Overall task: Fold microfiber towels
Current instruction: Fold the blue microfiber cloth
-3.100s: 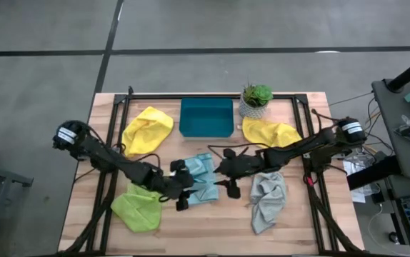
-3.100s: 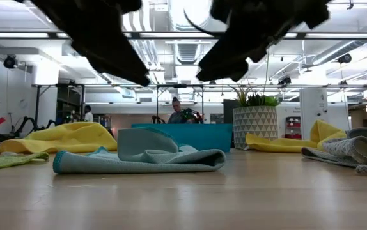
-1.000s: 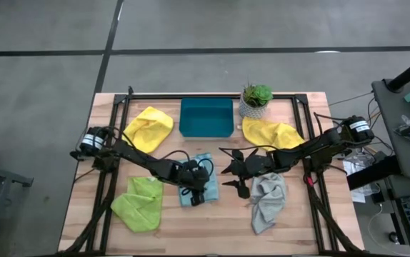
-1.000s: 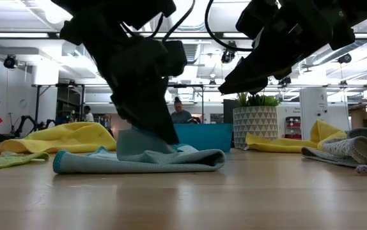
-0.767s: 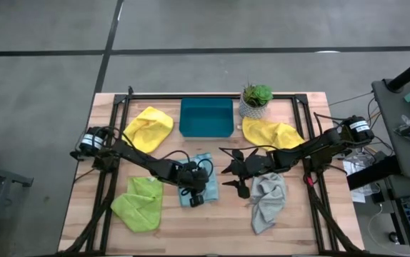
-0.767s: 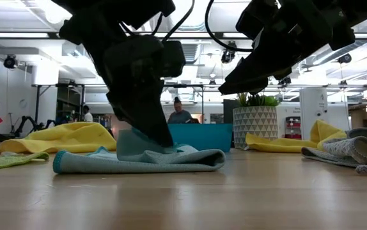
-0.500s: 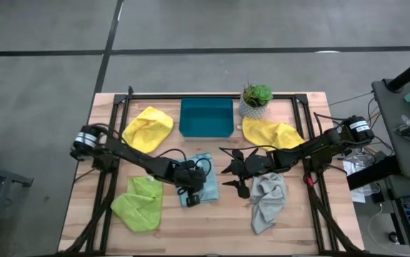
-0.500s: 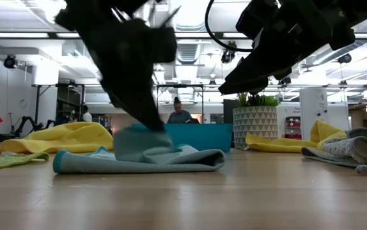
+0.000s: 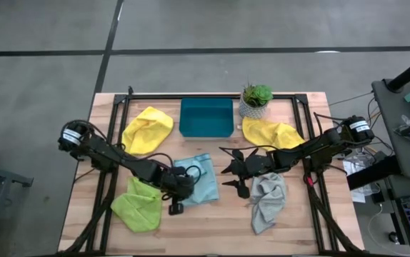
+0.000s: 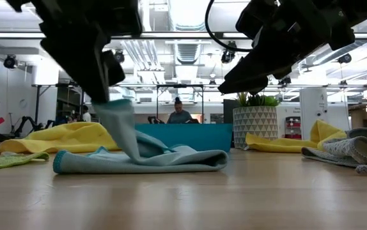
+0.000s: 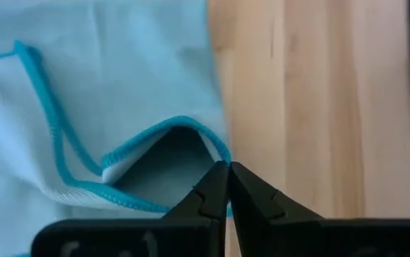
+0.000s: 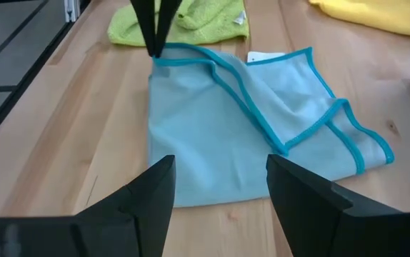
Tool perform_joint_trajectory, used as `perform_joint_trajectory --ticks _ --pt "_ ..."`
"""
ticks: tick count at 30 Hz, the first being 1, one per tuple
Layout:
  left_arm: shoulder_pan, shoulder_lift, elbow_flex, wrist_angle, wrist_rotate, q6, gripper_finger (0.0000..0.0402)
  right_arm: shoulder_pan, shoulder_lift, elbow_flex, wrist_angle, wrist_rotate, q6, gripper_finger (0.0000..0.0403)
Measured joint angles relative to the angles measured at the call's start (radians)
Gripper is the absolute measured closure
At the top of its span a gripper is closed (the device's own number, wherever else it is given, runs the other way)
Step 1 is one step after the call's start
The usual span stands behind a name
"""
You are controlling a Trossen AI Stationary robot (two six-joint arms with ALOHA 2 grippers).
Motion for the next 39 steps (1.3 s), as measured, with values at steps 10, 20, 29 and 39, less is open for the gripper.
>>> perform_joint_trajectory --ticks 10,20,29,39 --pt "0.0 0.003 -0.002 -0.06 0.019 -0.02 0.0389 0.0 0.0 0.0 0.001 0.0 0.002 0.0193" --pt "-0.005 0.006 -0.006 -0.057 0.063 -0.052 0.028 0.0 0.0 -0.001 0.001 0.0 0.002 0.0193" --pt "-0.014 0.03 -0.017 -0.052 0.062 -0.131 0.0287 0.0 0.0 -0.001 0.001 0.0 0.002 0.0193" --pt "-0.024 0.085 -0.017 -0.049 0.056 -0.142 0.0368 0.01 0.0 -0.001 0.002 -0.006 -0.008 0.0193"
